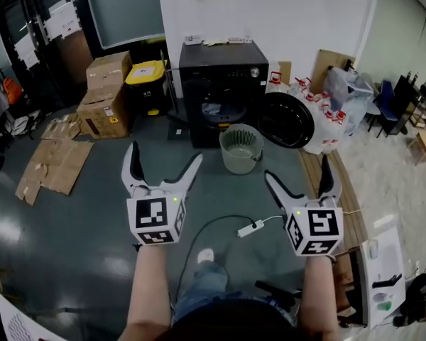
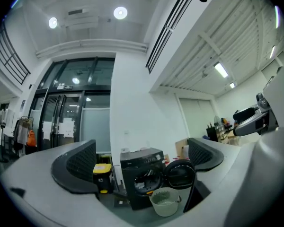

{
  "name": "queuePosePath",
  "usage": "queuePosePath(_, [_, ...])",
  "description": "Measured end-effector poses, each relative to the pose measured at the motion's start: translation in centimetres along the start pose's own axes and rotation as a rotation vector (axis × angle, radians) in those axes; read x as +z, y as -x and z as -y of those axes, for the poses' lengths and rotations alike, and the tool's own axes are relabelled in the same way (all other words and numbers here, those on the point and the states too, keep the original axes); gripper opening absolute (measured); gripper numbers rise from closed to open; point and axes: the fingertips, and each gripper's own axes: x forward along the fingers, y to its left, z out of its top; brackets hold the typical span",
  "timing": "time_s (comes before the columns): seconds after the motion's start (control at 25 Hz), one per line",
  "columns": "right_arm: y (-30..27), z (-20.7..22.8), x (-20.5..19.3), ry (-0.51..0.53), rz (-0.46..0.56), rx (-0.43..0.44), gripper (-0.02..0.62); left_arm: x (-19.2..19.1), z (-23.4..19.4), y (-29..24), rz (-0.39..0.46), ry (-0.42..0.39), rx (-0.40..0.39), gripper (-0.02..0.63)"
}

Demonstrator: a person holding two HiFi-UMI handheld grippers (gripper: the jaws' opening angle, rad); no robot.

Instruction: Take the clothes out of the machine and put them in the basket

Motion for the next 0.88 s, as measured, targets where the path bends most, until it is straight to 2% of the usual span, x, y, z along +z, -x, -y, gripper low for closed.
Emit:
queuePosePath(0.28, [-10.5, -1.8, 0.5, 0.024, -0.027, 0.015, 0.574, -3.3, -5.8, -9.1, -0.014, 0.042, -0.059, 0.569])
queuePosePath(0.56, [-19.8, -4.3, 0.7, 0.03, -0.044, 0.002, 0.571, -6.1, -12.0, -16.5, -0.034, 0.05, -0.088, 0.569])
queuePosePath(0.88, [-25.7, -5.7, 0.4, 0.02, -0.067, 0.007, 0.569, -7.9, -14.6, -21.2, -0.042, 0.038, -0.12, 0.568])
